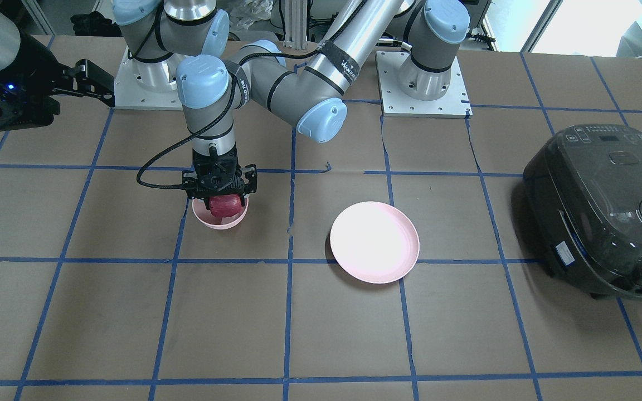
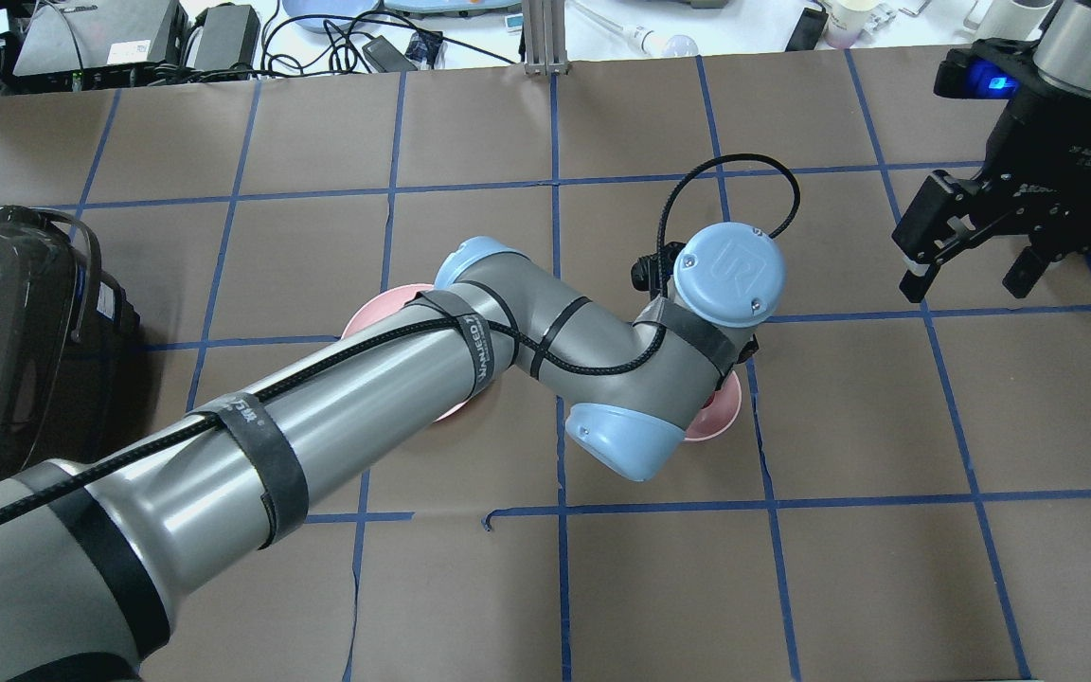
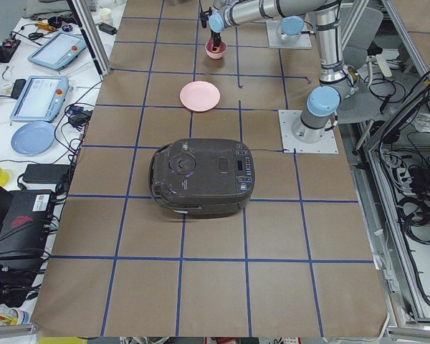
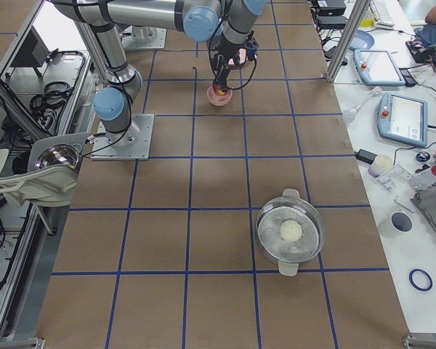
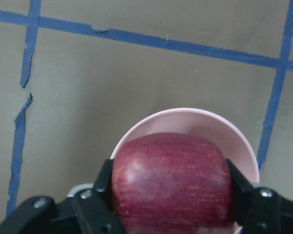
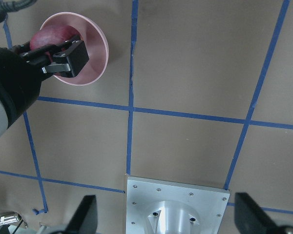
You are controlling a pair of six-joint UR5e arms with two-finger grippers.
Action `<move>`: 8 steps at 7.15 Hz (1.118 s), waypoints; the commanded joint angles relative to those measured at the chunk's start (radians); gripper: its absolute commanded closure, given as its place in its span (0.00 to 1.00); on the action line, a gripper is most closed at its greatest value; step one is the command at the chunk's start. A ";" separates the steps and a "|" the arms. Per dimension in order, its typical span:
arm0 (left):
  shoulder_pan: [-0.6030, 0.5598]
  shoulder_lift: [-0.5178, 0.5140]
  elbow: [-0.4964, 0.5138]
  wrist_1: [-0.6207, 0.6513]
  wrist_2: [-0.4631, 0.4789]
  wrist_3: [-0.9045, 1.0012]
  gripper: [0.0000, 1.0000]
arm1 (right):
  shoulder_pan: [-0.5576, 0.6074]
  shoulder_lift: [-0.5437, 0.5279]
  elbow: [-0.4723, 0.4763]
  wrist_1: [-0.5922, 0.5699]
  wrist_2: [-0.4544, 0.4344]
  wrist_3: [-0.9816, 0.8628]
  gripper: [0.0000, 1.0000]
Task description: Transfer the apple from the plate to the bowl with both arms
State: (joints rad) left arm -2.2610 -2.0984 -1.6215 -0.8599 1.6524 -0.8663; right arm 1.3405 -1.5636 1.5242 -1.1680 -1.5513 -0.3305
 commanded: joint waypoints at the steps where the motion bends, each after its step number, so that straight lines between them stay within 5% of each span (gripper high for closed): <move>1: -0.009 -0.006 0.000 0.005 0.000 -0.013 0.70 | -0.001 -0.003 -0.010 0.007 0.022 -0.005 0.00; 5: -0.014 -0.034 0.000 0.053 0.000 -0.023 0.51 | 0.000 -0.012 -0.012 0.007 -0.001 -0.001 0.00; 8: -0.014 -0.034 -0.001 0.053 -0.002 -0.022 0.03 | -0.003 -0.003 -0.007 -0.005 -0.022 -0.001 0.00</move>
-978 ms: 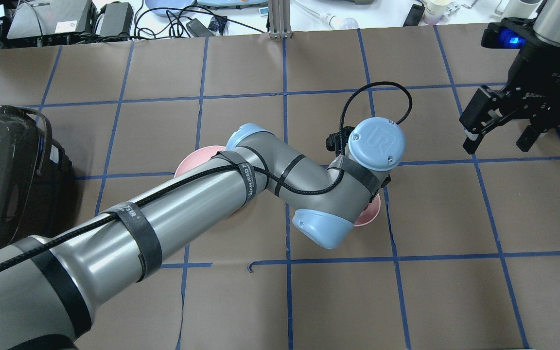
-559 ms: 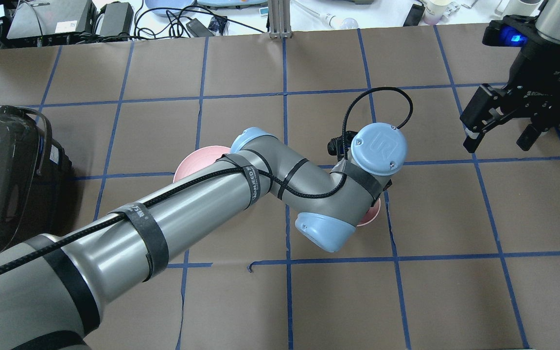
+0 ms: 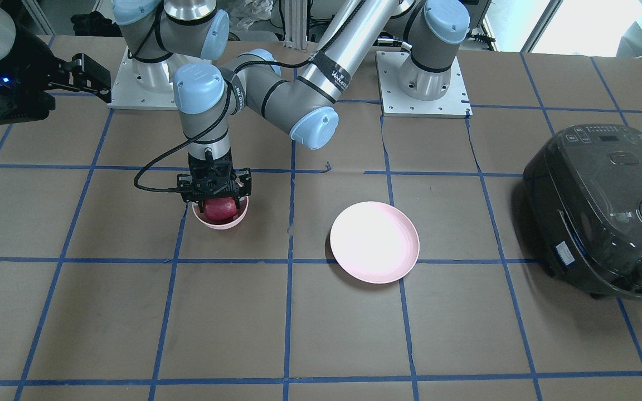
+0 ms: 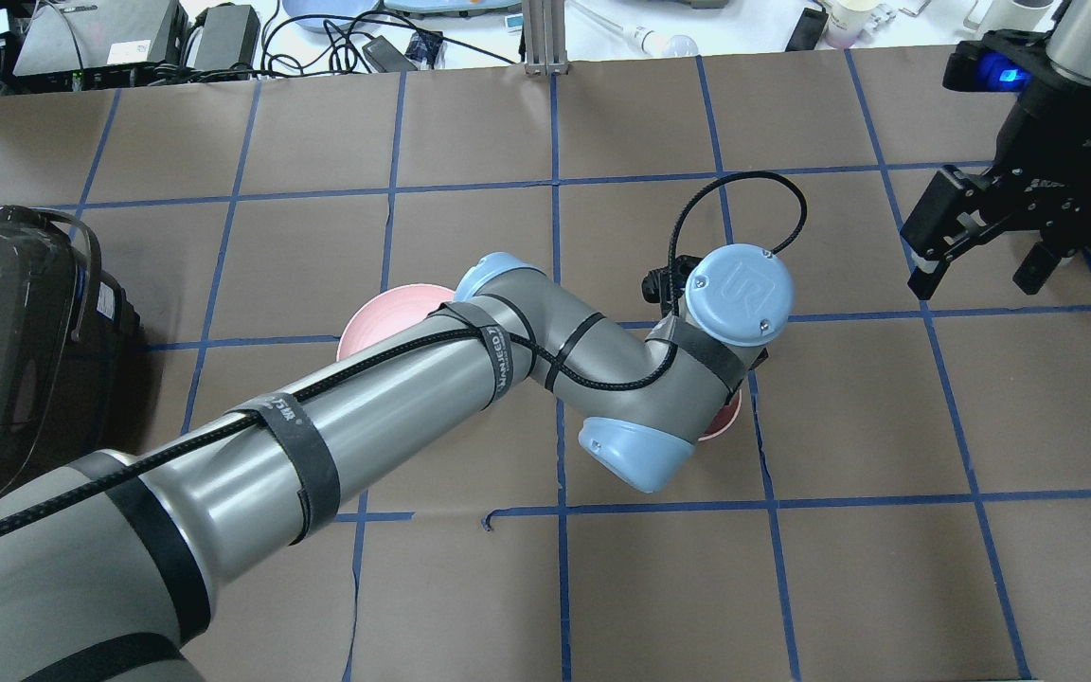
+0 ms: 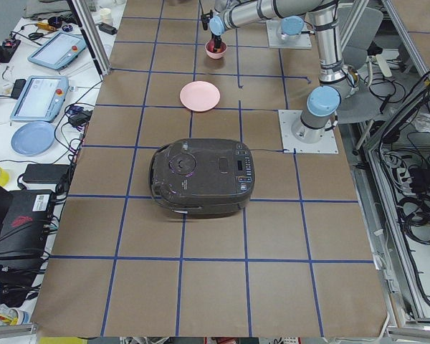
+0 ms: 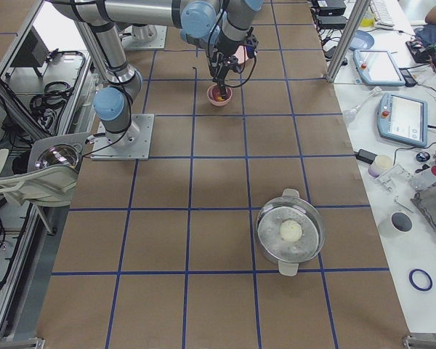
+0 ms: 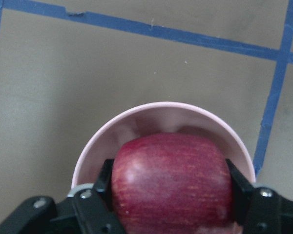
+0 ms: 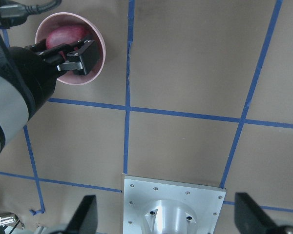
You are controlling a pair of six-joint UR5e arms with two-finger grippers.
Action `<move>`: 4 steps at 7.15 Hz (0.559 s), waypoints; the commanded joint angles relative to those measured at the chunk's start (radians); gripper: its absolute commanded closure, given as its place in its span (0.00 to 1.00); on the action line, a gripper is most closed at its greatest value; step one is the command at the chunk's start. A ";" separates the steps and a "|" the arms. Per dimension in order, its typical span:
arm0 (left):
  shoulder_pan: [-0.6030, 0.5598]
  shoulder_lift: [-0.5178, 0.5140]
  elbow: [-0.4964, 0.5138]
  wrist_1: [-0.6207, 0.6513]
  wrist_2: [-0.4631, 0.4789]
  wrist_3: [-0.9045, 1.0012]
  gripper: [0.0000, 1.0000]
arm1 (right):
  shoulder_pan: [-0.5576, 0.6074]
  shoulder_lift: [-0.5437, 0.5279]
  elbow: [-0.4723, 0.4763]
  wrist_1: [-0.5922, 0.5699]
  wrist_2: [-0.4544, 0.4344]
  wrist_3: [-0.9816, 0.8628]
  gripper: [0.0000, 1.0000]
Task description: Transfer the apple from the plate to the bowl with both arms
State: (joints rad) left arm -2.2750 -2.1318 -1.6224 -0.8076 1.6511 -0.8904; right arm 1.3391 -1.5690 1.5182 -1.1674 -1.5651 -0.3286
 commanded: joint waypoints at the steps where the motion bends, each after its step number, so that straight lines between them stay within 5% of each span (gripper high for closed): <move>1: -0.001 0.007 -0.001 0.001 -0.004 0.004 0.00 | -0.003 -0.005 -0.004 0.002 -0.076 -0.007 0.00; 4: 0.021 0.116 0.003 -0.015 -0.007 0.098 0.00 | 0.002 -0.003 0.000 -0.006 -0.018 -0.006 0.00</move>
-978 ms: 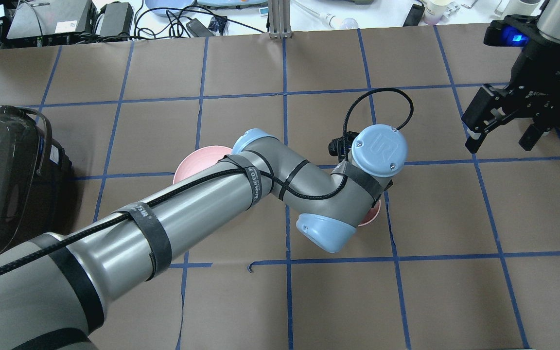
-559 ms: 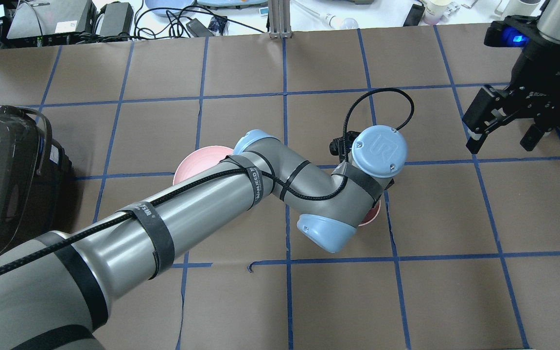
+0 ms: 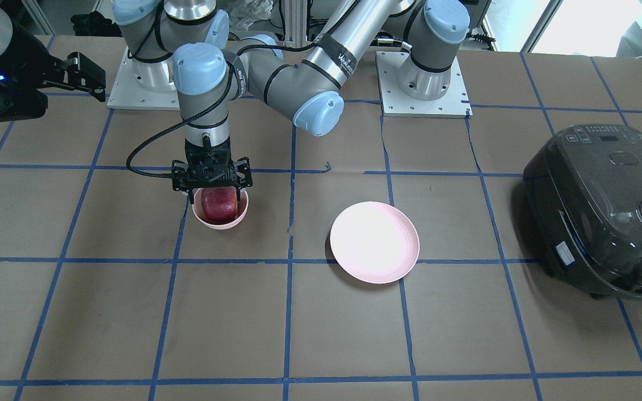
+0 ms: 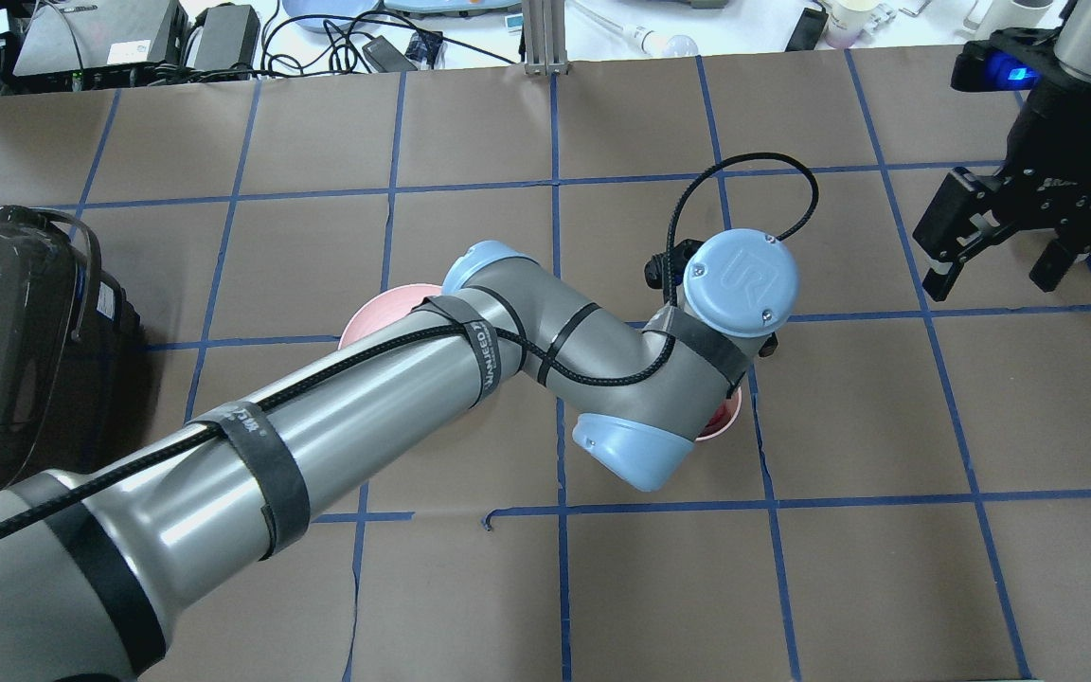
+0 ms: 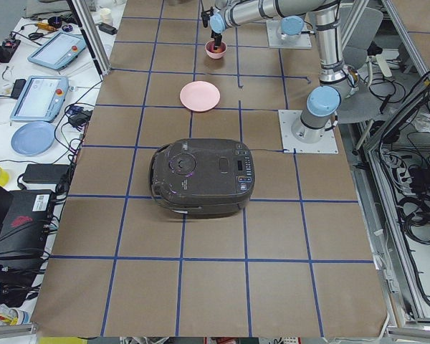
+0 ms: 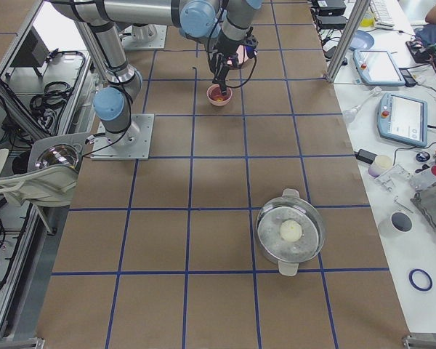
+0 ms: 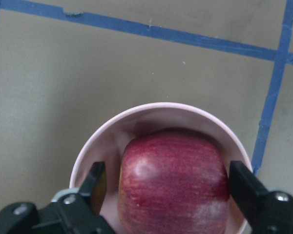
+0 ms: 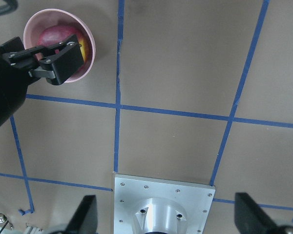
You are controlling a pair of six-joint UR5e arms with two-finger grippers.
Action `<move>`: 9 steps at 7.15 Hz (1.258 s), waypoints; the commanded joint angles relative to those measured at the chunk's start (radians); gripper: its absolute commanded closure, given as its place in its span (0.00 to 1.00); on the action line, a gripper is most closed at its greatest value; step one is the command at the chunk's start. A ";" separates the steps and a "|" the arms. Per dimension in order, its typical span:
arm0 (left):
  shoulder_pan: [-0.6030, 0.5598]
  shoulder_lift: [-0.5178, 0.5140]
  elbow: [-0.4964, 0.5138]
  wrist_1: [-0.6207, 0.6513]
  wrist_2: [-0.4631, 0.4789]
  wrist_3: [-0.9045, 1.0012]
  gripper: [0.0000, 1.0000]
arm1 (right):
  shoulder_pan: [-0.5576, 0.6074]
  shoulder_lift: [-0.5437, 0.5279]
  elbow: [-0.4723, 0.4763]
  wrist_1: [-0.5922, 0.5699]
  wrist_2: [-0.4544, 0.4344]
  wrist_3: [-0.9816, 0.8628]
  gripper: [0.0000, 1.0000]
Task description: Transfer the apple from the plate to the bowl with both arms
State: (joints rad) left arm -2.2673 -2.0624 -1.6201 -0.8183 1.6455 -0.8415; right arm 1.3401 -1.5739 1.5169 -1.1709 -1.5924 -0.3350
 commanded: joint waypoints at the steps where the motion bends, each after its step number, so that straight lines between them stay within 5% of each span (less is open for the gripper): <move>1: 0.067 0.092 -0.006 -0.071 -0.001 0.126 0.00 | 0.010 0.008 0.002 -0.019 0.018 0.010 0.00; 3: 0.211 0.197 -0.009 -0.322 -0.003 0.360 0.00 | 0.028 0.011 -0.007 -0.176 0.044 0.014 0.00; 8: 0.703 0.468 0.003 -0.608 -0.081 0.945 0.00 | 0.215 0.051 0.103 -0.569 0.049 0.304 0.00; 9: 0.707 0.525 0.009 -0.640 -0.101 0.944 0.00 | 0.214 0.046 0.098 -0.515 0.028 0.304 0.00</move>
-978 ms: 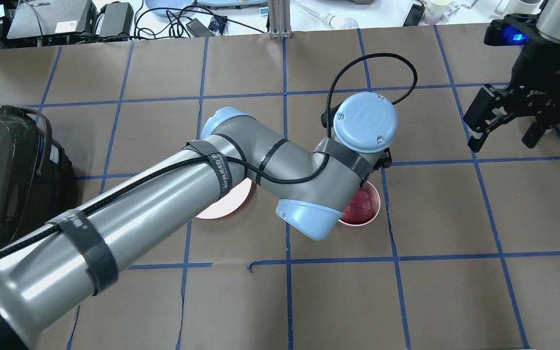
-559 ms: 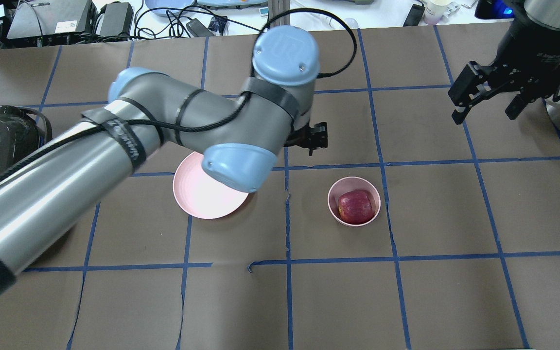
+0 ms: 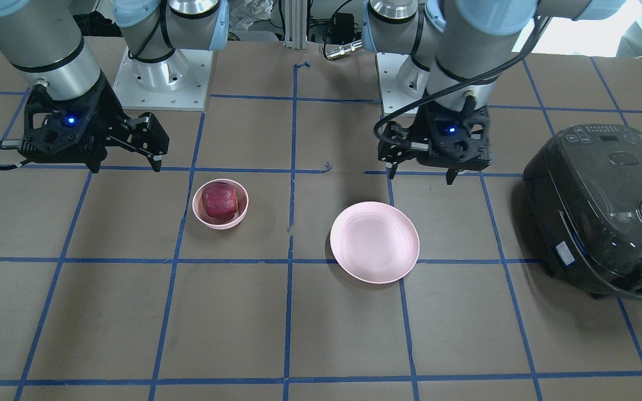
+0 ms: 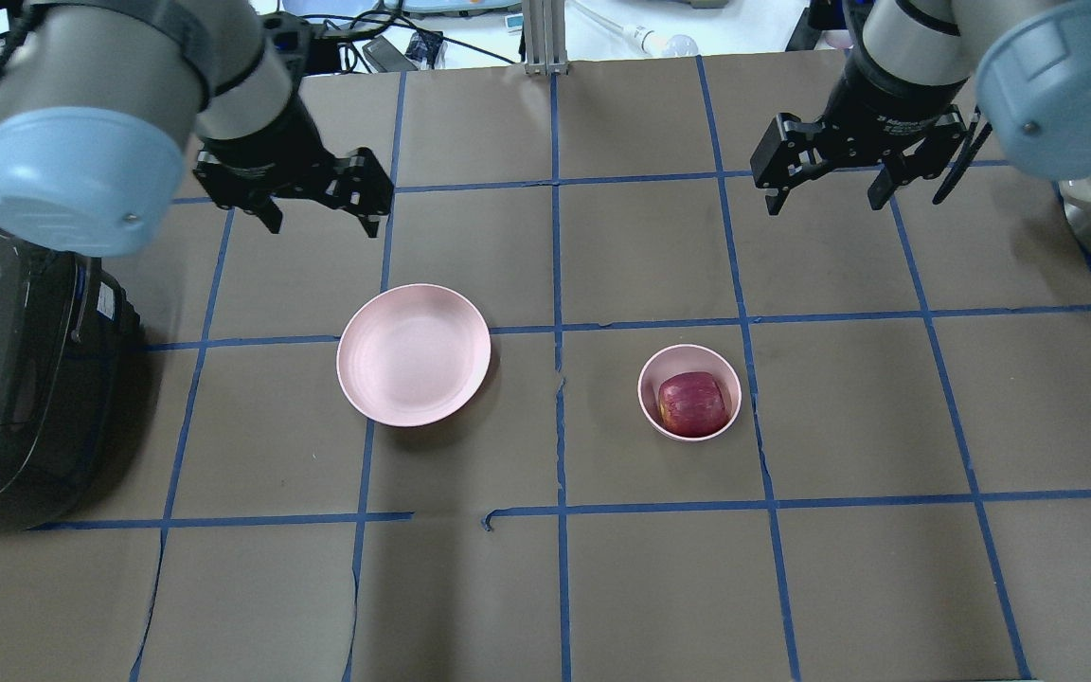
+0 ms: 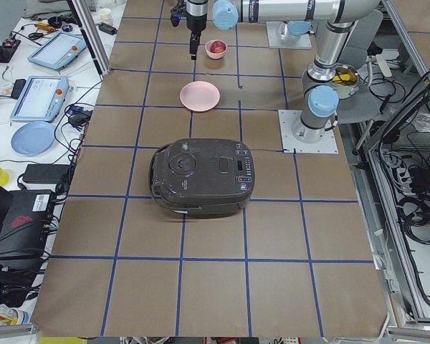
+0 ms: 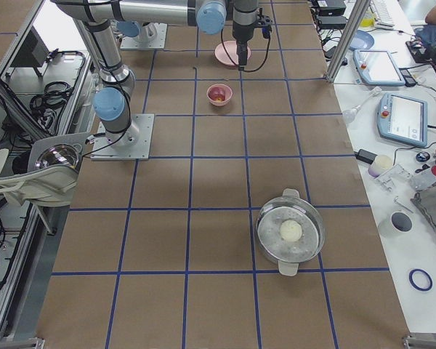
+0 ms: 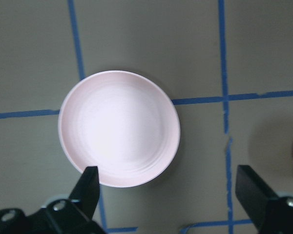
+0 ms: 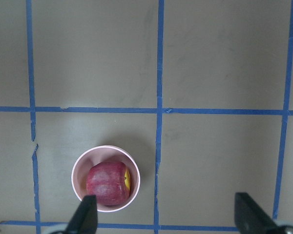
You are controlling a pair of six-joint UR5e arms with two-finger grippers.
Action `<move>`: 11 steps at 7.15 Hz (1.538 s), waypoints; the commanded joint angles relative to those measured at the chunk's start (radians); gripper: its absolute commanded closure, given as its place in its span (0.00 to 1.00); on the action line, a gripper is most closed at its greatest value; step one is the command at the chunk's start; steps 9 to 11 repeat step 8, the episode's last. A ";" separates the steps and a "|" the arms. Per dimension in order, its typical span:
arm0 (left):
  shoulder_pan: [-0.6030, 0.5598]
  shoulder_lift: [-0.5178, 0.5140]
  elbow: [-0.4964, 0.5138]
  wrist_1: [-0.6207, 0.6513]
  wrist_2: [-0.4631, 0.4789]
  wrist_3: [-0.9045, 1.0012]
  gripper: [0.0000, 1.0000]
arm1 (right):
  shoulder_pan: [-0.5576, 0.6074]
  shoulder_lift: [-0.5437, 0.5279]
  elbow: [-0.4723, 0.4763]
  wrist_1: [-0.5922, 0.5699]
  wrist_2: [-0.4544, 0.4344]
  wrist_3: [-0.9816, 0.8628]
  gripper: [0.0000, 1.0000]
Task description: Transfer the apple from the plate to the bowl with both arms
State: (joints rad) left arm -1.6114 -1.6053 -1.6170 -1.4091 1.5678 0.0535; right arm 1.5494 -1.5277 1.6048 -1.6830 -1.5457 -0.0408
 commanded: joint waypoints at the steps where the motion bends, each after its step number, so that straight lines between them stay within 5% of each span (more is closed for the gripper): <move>1: 0.045 0.111 0.012 -0.089 -0.014 0.034 0.00 | 0.003 -0.009 0.001 0.041 -0.061 0.019 0.00; 4: 0.039 0.111 0.113 -0.268 0.047 -0.061 0.00 | 0.006 -0.052 -0.061 0.124 -0.056 0.028 0.00; 6: 0.041 0.078 0.135 -0.254 0.041 -0.061 0.00 | 0.006 -0.063 -0.068 0.128 0.025 0.028 0.00; 11: 0.013 0.053 0.147 -0.249 0.060 -0.064 0.00 | 0.006 -0.066 -0.063 0.129 0.012 0.028 0.00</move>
